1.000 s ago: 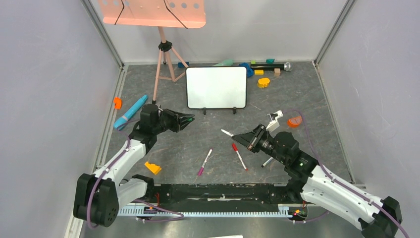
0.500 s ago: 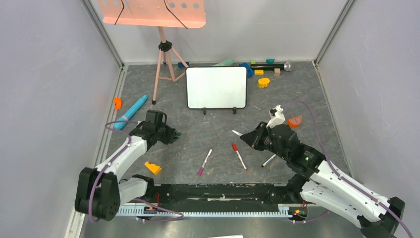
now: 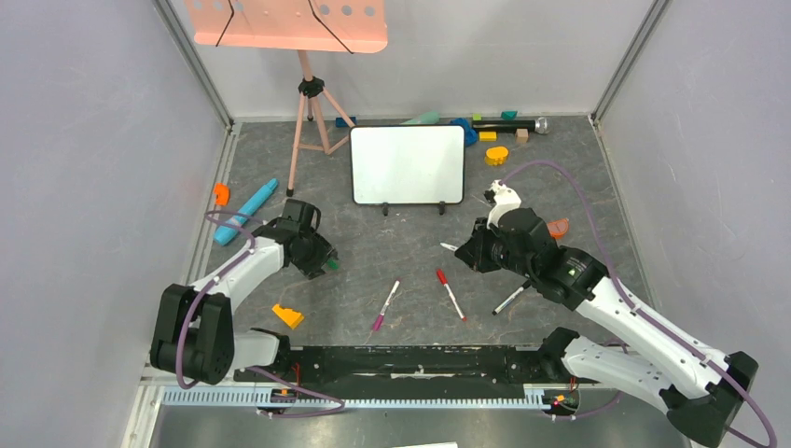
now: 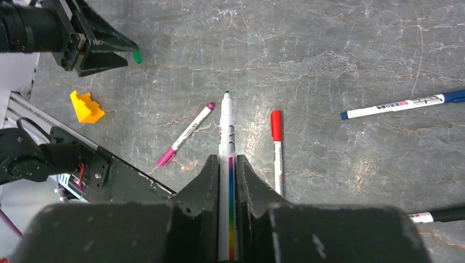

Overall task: Write a sentence on the whiteboard
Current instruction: Place the pen cap at the center of the board, then move the whiteboard to the center of the board.

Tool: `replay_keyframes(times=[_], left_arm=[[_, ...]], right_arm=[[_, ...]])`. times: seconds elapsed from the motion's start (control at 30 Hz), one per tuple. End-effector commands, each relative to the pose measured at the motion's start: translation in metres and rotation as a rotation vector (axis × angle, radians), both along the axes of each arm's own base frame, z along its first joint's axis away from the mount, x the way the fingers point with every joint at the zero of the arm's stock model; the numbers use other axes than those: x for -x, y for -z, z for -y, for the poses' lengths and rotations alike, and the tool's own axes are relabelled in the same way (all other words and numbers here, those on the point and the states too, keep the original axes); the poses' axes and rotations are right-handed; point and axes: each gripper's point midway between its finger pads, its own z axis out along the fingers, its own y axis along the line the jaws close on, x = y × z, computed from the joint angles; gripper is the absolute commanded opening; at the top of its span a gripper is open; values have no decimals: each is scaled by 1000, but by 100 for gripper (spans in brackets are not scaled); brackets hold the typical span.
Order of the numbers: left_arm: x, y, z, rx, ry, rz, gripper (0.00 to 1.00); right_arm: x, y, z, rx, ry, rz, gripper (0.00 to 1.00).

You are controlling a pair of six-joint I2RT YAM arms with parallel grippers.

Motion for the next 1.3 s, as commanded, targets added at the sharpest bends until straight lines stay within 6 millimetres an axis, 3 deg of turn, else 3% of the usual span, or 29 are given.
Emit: replay_keyframes(times=[0.0,0.1,0.13,0.17,0.5,0.6,0.67,0.73,0.8,0.93,1.07,1.27], left_arm=[[-3,-10,-3,-47,72,-3,62],[-6,-25,6,-9,126,22,82],[-7,-31,8,0,145,38,95],[-9,-37,10,5,162,55,99],[-42,-122,46,89,493,453,100],[-56,-138,54,56,613,641,100],[-66,-143,45,-5,583,706,100],[-69,-157,55,12,688,831,100],[-82,-170,54,15,650,889,100],[-107,-177,58,134,641,914,100],[-131,-178,54,249,641,984,100],[-158,-170,32,173,634,1001,100]], right_arm=[[-1,-3,-2,32,-85,15,0],[-4,-5,-9,-1,-153,0,0],[-7,-5,-10,-17,-165,-8,0],[-11,-6,-10,-31,-167,-12,0],[-72,-35,11,-233,-65,35,0],[-93,-43,25,-274,22,60,0],[-108,-44,39,-266,126,63,0],[-119,-50,52,-270,201,96,0],[-131,-55,68,-259,289,125,0],[-153,-58,95,-225,427,158,0],[-175,-68,96,-240,440,177,0],[-207,-70,98,-277,411,202,0]])
